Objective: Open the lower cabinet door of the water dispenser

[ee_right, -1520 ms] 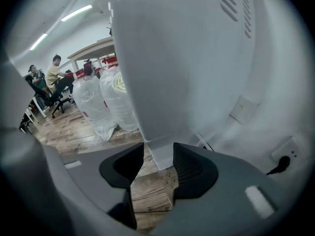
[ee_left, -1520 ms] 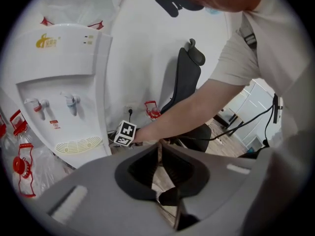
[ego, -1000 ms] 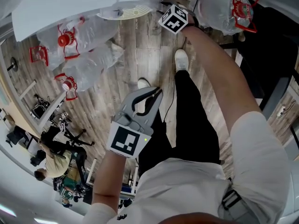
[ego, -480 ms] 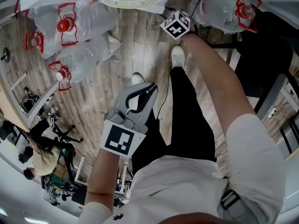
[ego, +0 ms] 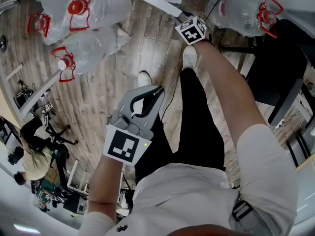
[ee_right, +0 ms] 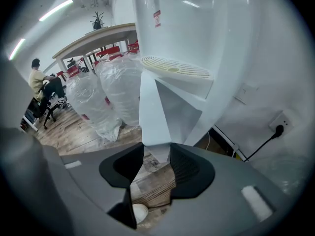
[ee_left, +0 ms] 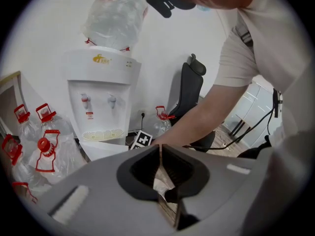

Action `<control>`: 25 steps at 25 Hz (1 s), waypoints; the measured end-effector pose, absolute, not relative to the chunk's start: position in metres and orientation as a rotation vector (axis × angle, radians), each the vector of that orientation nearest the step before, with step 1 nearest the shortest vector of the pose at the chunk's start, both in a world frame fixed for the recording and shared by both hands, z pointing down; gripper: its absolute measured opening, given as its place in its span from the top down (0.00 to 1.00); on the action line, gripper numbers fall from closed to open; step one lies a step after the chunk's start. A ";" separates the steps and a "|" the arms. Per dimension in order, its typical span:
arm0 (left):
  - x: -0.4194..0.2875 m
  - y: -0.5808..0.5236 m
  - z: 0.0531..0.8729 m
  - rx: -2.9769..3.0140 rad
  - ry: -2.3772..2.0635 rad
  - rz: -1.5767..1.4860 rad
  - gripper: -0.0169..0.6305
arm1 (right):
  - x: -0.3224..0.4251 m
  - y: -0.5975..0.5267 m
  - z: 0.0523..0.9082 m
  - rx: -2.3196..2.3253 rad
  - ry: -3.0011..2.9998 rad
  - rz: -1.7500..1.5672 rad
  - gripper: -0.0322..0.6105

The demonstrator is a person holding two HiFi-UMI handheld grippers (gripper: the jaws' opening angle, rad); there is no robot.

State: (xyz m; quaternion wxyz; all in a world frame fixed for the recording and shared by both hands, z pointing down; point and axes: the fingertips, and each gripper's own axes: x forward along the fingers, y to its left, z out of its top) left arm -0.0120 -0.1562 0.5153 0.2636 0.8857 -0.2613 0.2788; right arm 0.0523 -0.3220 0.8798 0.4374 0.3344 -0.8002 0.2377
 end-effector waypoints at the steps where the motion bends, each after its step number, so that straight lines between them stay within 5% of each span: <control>1: -0.017 -0.154 0.515 2.392 -0.714 0.751 0.88 | 0.050 -0.319 0.880 0.839 -1.983 0.593 0.69; 25: -0.127 -0.091 0.505 2.360 -0.864 0.646 0.88 | -0.042 -0.244 0.870 0.829 -1.922 0.623 0.75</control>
